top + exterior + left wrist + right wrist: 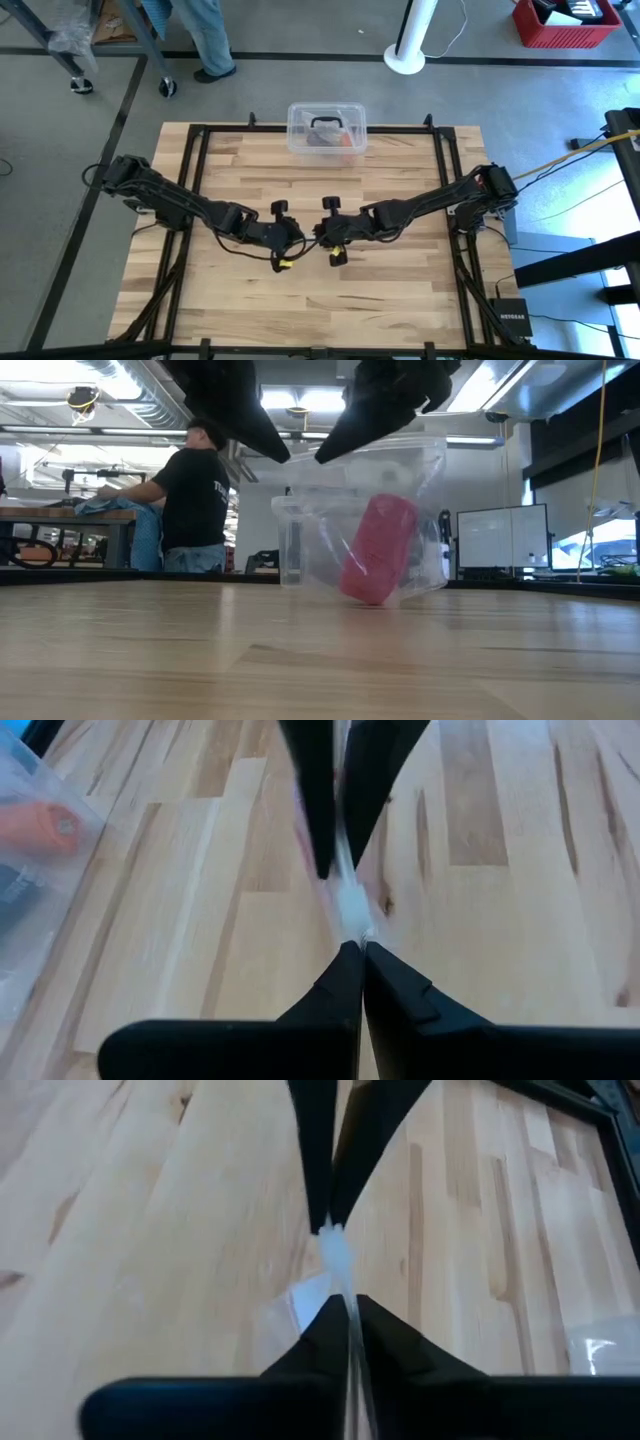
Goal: Roll bandage
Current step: Close the transparent zip lock bag
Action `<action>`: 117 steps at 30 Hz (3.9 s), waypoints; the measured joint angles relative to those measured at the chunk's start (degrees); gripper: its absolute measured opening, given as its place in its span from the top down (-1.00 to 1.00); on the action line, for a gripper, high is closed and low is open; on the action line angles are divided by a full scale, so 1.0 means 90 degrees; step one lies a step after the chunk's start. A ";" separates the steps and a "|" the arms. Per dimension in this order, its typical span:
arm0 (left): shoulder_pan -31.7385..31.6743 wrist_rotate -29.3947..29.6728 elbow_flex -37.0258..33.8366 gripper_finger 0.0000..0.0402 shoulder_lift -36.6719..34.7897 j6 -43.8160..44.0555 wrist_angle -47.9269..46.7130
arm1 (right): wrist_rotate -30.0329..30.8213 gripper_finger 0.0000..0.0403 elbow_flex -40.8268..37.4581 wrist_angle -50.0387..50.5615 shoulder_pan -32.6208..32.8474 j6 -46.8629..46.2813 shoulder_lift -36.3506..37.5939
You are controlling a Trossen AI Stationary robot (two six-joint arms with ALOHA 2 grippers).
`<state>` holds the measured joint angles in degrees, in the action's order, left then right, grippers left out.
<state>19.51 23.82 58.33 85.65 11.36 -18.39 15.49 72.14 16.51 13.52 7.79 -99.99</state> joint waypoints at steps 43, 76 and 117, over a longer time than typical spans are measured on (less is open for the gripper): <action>-0.0012 0.0060 -0.0005 1.00 -0.0002 0.0012 0.0095 | -0.0274 0.91 0.0178 -0.0476 -0.0005 0.0175 -0.0376; -0.0014 0.0128 -0.0005 0.79 0.0314 -0.0152 0.0686 | -0.0010 0.82 0.0760 0.1452 0.0083 -0.0168 -0.0355; -0.0184 0.0447 -0.0005 0.99 0.0571 -0.0766 0.1219 | -0.0075 0.62 0.1017 0.1683 0.0083 -0.0233 -0.0242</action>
<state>17.85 27.84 58.28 90.78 4.47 -7.42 14.81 81.29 31.66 14.26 5.69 -102.16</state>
